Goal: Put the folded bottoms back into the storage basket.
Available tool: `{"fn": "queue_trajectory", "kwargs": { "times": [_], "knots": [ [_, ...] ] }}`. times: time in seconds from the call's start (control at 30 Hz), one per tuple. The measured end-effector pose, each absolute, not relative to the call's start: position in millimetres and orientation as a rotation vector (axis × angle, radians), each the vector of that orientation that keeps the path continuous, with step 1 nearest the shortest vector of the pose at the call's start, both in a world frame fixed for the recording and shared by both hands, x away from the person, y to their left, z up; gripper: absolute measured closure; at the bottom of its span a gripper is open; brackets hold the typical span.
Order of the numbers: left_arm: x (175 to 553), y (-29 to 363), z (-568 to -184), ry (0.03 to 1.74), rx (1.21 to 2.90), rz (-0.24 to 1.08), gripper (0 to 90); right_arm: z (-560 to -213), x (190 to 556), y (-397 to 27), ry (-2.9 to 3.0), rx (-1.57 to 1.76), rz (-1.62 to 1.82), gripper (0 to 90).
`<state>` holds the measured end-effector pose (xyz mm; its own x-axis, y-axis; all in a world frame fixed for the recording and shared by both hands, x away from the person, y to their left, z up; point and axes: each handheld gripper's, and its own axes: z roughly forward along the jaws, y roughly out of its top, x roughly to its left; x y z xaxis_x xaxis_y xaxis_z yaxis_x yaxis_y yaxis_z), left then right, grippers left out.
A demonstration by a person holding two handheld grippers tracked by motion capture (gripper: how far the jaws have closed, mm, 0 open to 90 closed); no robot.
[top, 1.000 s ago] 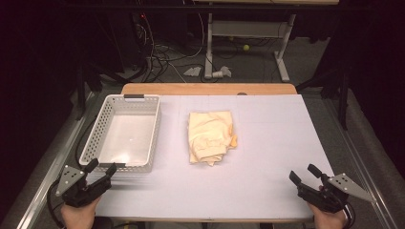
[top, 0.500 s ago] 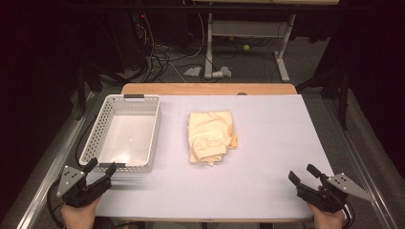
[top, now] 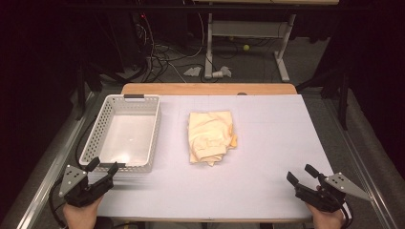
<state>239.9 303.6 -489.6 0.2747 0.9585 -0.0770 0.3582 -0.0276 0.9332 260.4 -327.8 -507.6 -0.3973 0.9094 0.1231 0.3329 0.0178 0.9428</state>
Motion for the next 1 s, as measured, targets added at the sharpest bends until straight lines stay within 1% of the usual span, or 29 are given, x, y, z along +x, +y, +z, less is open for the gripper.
{"fn": "queue_trajectory", "kwargs": {
  "times": [0.57, 1.0],
  "knots": [
    [244.3, 289.5, -485.0, 1.204, 1.614, 0.790, 30.3, -508.4, 261.9, -327.9, 1.770, 1.271, 1.389, 23.7],
    [253.7, 268.1, -475.7, 1.121, 1.665, 0.770, 30.6, -508.0, 261.2, -327.8, 1.766, 1.267, 1.394, 23.7]
  ]
}}
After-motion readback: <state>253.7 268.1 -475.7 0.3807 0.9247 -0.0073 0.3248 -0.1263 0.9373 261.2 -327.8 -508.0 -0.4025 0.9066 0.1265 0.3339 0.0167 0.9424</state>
